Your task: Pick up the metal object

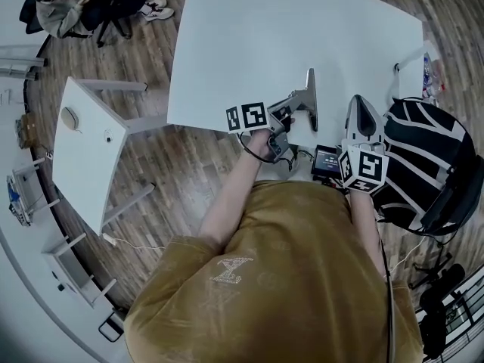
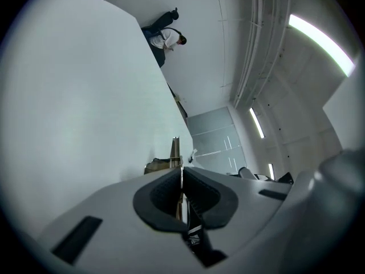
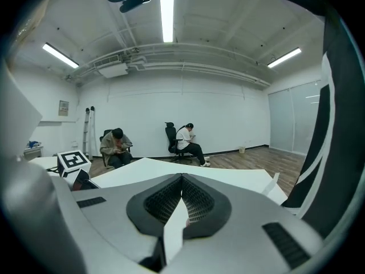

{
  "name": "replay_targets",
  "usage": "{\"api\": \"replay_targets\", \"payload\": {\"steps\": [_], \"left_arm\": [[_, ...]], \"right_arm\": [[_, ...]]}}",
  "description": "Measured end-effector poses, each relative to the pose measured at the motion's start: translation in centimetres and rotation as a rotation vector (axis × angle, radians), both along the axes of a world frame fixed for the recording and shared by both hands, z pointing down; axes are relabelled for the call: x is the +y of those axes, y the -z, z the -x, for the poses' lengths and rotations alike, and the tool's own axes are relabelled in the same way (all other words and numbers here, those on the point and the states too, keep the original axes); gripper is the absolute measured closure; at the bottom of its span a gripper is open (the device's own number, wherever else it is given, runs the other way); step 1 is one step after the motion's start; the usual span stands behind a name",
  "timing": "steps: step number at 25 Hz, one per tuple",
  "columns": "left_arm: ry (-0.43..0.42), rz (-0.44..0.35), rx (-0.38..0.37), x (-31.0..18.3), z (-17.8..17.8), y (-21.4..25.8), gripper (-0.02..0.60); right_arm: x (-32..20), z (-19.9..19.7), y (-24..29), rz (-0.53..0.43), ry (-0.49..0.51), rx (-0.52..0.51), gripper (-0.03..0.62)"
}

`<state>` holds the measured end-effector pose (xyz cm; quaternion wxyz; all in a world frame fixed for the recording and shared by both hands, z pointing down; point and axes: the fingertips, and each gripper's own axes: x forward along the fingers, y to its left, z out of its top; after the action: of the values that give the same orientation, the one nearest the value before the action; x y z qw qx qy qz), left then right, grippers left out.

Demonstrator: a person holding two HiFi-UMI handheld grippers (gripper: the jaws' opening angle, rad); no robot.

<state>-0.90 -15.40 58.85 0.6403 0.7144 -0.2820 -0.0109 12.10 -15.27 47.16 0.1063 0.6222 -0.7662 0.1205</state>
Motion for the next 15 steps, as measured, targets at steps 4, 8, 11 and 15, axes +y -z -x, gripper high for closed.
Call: {"api": "replay_targets", "payload": {"steps": [4, 8, 11, 15], "left_arm": [[-0.005, -0.032, 0.027, -0.2, -1.1, 1.9, 0.573], [0.022, -0.038, 0.073, -0.4, -1.3, 3.5, 0.573], [0.053, -0.059, 0.107, -0.4, -1.0, 5.5, 0.574], [0.075, -0.094, 0.154, -0.4, -1.0, 7.9, 0.573]], "right_arm": [[0.2, -0.2, 0.4, -0.011, -0.006, -0.005, 0.585], [0.2, -0.3, 0.9, -0.029, -0.01, -0.013, 0.586], [0.3, -0.5, 1.7, -0.05, -0.018, -0.026, 0.585], [0.4, -0.8, 2.6, -0.086, -0.024, -0.058, 0.585]]}}
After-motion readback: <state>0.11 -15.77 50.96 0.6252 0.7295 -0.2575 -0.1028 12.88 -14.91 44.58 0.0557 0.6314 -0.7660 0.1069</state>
